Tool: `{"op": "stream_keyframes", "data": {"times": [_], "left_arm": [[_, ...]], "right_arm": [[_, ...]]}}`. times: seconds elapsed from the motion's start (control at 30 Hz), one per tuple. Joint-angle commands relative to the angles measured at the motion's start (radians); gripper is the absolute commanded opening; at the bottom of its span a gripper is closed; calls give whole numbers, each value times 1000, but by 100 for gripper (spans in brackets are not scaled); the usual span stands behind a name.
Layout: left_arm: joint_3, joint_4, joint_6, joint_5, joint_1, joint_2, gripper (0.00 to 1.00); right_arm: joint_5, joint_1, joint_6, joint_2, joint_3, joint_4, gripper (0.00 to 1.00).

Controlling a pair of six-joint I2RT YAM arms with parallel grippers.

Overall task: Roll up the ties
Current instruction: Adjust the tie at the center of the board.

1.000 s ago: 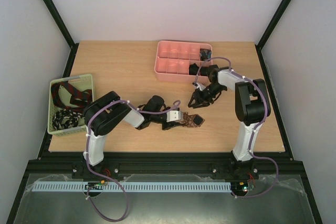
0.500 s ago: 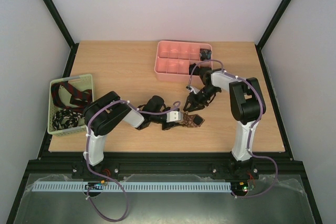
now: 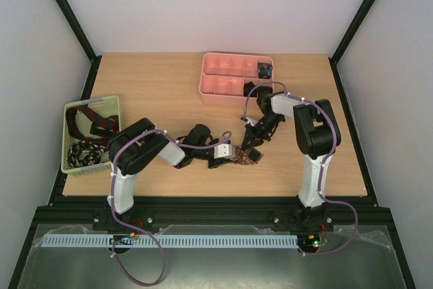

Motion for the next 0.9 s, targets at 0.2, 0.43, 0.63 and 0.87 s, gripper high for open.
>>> {"op": "stream_keyframes", "data": {"times": [0.2,0.43,0.63,0.87], "left_arm": [[-59,-80,-5,-5,10,35,30],[-62,-90,6,0,11,29,29],[-62,-94,4,3,12,28,30],[-60,-97,5,4,12,29,30]], "right_arm": [[-25,-6,-5,-46,13,-99,18],[-86,-21,7,-43,47,-89,31],[-152,-21,2,-40,52,-90,32],[-109,-14,-1,6,40,-72,29]]}}
